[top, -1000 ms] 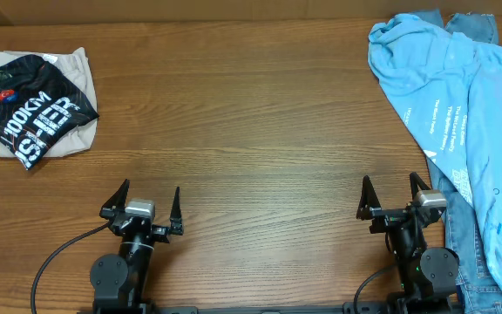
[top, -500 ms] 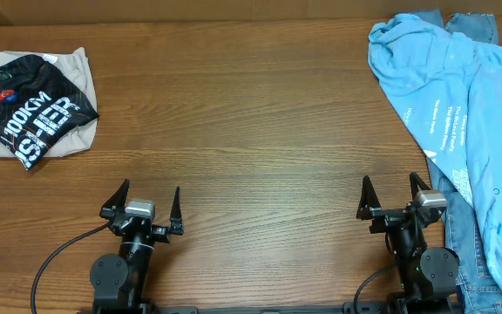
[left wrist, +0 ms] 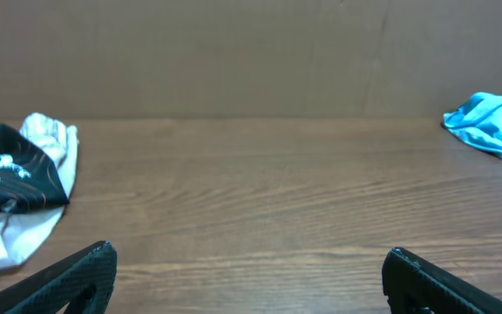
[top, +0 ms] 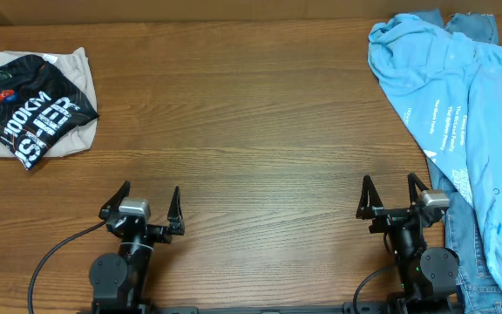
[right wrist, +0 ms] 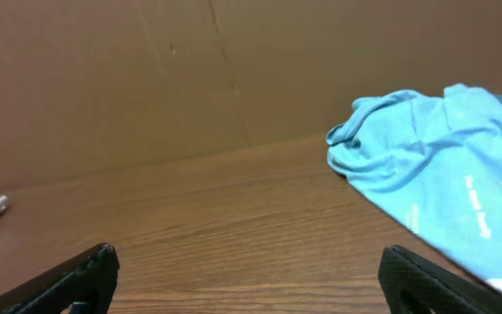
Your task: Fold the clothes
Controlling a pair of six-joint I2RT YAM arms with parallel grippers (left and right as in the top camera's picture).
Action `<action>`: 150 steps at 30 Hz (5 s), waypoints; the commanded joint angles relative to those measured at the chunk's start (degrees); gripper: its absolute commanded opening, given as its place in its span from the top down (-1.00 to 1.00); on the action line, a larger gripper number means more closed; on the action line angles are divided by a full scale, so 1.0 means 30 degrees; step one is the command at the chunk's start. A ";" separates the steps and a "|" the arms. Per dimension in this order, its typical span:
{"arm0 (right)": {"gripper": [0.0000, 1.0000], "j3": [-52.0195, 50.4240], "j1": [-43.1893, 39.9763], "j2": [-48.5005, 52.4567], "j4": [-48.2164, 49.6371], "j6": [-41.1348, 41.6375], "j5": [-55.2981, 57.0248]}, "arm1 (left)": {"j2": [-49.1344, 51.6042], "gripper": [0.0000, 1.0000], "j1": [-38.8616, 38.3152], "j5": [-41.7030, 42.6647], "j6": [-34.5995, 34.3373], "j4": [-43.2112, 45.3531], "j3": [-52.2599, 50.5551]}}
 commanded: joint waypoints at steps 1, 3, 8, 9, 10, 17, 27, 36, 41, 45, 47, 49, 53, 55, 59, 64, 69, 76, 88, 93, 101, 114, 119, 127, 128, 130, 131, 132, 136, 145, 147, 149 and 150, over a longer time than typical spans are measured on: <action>-1.00 0.1049 -0.0058 -0.0168 -0.0226 0.0663 0.0102 | -0.0087 -1.00 0.0087 -0.0146 -0.0656 -0.0517 0.1763; -1.00 0.1807 -0.0058 -0.0146 -0.0860 0.0663 0.0415 | 0.0189 -1.00 0.0087 -0.0146 -0.0648 -0.1005 0.2805; -1.00 0.4401 -0.0066 0.0758 -0.3570 0.0663 0.2419 | 0.2091 -1.00 0.0087 -0.0291 -0.0568 -0.2295 0.5435; -1.00 0.4925 -0.0058 0.1115 -0.4065 0.0663 0.2769 | 0.2528 -1.00 0.0087 -0.0291 -0.0576 -0.2586 0.5858; -1.00 0.5457 -0.0066 0.1515 -0.4524 0.0663 0.3024 | 0.3184 -1.00 0.0087 -0.0291 -0.0576 -0.3002 0.6492; -1.00 0.9537 -0.0073 0.5836 -0.7038 0.0663 0.3621 | 0.7956 -1.00 0.0087 -0.1974 -0.1158 -0.5785 1.0950; -1.00 1.6364 -0.1603 1.2670 -1.2823 0.0678 0.4022 | 1.4112 -1.00 0.0087 -0.2208 -0.1158 -1.0775 1.6859; -1.00 2.0837 -0.8102 1.9074 -1.7937 0.1974 0.1676 | 1.7347 -1.00 0.0087 0.0109 -0.1151 -1.2145 1.8731; -1.00 2.0881 -1.1708 2.1755 -1.8083 0.1253 0.1719 | 1.7835 -1.00 0.0087 0.0940 -0.1151 -1.2138 1.8739; -1.00 2.0881 -1.3566 2.4108 -1.8039 0.1064 0.1712 | 1.7835 -1.00 0.0087 0.0947 -0.1151 -1.1905 1.8746; -1.00 2.0881 -1.4003 2.5478 -1.7966 0.0838 0.2127 | 1.7835 -1.00 0.0087 0.0940 -0.1151 -1.1781 1.8746; -1.00 2.0881 -1.4112 2.6542 -1.7974 0.0852 0.2922 | 1.7835 -1.00 0.0087 0.0940 -0.1151 -1.1759 1.8746; -0.93 2.0881 -1.4120 2.8480 -1.7617 0.0867 0.3745 | 1.7835 -1.00 0.0087 0.0940 -0.1151 -1.1781 1.8746; -0.86 2.0881 -1.4112 2.9128 -1.7048 0.0874 0.3745 | 1.7835 -1.00 0.0087 0.0940 -0.1151 -1.1766 1.8746; -0.78 2.0881 -1.4112 2.9820 -1.5919 0.0874 0.3738 | 1.7835 -1.00 0.0087 0.0940 -0.1151 -1.1781 1.8746; 0.77 2.0881 -1.4112 2.9835 -1.5613 0.0882 0.3657 | 1.7835 -1.00 0.0087 0.0940 -0.1151 -1.1766 1.8746; 0.92 2.0881 -1.4112 2.9835 -1.5650 0.0889 0.3453 | 1.7835 -1.00 0.0087 0.0801 -0.1144 -1.1533 1.8746; -0.26 2.0881 -1.4112 2.9835 -1.5664 0.0882 0.4335 | 1.7835 -1.00 0.0087 0.0809 -0.1151 -1.1548 1.8746; -0.36 2.0903 -1.4120 2.9835 -1.6043 0.1173 0.5319 | 1.7835 -1.00 0.0087 0.0801 -0.1144 -1.1489 1.8746; -0.53 2.0946 -1.4542 2.9827 -1.5934 0.2018 0.5807 | 1.7835 -1.00 0.0087 0.0809 -0.1151 -1.1504 1.8746; -0.54 2.1158 -1.5300 2.9835 -1.7252 0.2033 0.4612 | 1.7835 -1.00 0.0087 0.0809 -0.1151 -1.1438 1.8746; -0.15 2.0480 -1.5620 2.9835 -1.7012 0.2033 0.4153 | 1.7835 -1.00 0.0087 0.0801 -0.1151 -1.1424 1.8746; -0.08 2.0006 -1.5657 2.9835 -1.6604 0.2033 0.4153 | 1.7835 -1.00 0.0087 0.0809 -0.1151 -1.1438 1.8746; 0.08 1.9620 -1.6167 2.9835 -1.6313 0.2463 0.4131 | 1.7835 -1.00 0.0087 0.0801 -0.1151 -1.1431 1.8746; 0.18 1.9620 -1.6203 2.9835 -1.6320 0.2463 0.4138 | 1.7835 -1.00 0.0087 0.0801 -0.1144 -1.1431 1.8746; 0.53 1.9620 -1.6269 2.9835 -1.6305 0.2455 0.4000 | 1.7835 -1.00 0.0087 0.0801 -0.1144 -1.1431 1.8746; 0.68 1.9620 -1.6276 2.9835 -1.6291 0.2463 0.3942 | 1.7835 -1.00 0.0087 0.0801 -0.1144 -1.1431 1.8746; 0.86 1.9620 -1.6276 2.9835 -1.6211 0.2455 0.3818 | 1.7835 -1.00 0.0087 0.0801 -0.1151 -1.1446 1.8746; 0.92 2.0036 -1.6160 2.9813 -1.6036 0.2259 0.1836 | 1.7835 -1.00 0.0087 0.0801 -0.1151 -1.1438 1.8746; 0.92 2.5820 -1.2619 2.8501 -1.9205 -0.1938 -0.5180 | 1.7835 -1.00 0.0087 0.0801 -0.1151 -1.1497 1.8746; 0.92 2.7139 -1.0564 2.8028 -1.9730 -0.2914 -0.6258 | 1.7835 -1.00 0.0087 0.0801 -0.1151 -1.1497 1.8746; 0.92 2.7977 -0.8255 2.7715 -1.9904 -0.3009 -0.6288 | 1.7835 -1.00 0.0087 0.0801 -0.1151 -1.1497 1.8746; 0.92 2.8254 -0.6798 2.7605 -1.9861 -0.2936 -0.6295 | 1.7835 -1.00 0.0087 0.0801 -0.1151 -1.1504 1.8746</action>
